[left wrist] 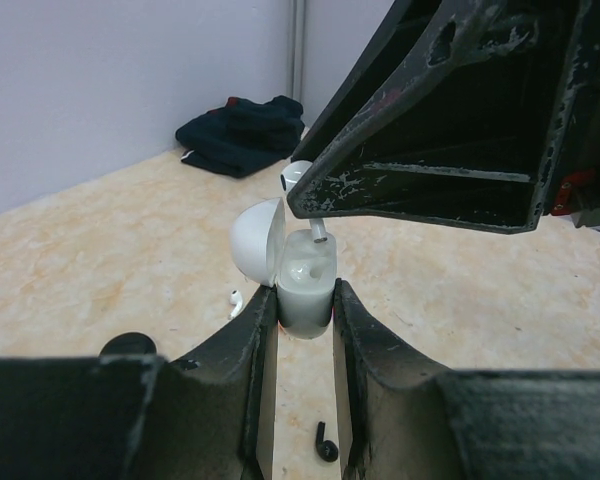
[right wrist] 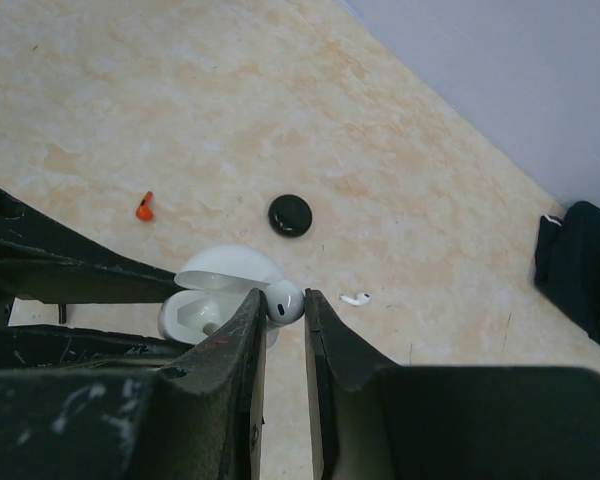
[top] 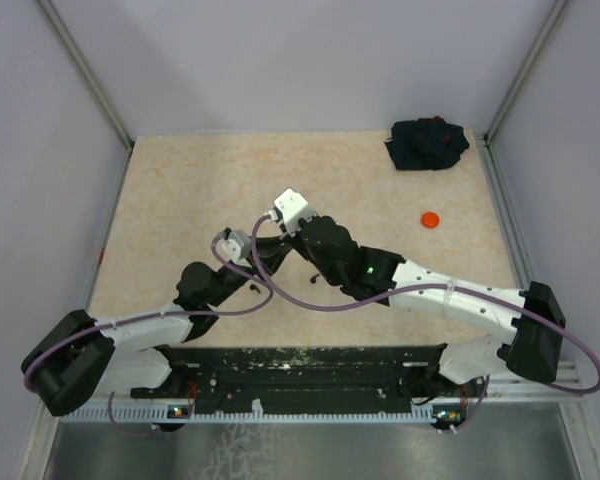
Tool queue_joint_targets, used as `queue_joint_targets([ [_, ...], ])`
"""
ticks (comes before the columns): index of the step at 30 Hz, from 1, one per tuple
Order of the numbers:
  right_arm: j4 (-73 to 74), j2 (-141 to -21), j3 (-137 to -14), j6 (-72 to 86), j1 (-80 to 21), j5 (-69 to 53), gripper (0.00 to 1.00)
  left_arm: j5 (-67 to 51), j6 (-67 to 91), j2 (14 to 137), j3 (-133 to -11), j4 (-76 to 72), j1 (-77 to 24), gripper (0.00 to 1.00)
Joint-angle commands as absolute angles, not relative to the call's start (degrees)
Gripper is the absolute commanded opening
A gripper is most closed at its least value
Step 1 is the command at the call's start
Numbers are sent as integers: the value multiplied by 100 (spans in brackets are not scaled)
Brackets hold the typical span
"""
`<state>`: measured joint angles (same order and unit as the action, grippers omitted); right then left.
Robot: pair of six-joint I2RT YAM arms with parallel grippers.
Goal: Insert the wireless bluetooth earbuds into the charging case
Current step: Place the earbud in the charging case.
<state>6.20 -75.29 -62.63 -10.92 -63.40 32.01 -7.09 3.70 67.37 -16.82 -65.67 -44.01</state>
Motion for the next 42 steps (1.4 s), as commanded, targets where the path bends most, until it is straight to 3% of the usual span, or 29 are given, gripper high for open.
queue_joint_targets([
  [1, 499, -7581, -6386, -1046, -6429, 3141, 17, -596, 440, 6645, -1765, -6830, -4421, 0],
  [19, 950, -7770, -6689, -913, -6590, 2976, 21, -325, 422, 6688, -1802, -6697, -4419, 0],
  [42, 3414, -8797, -8483, 1362, -6559, 3893, 20, -281, 57, 6630, -1623, -6920, -4513, 0],
])
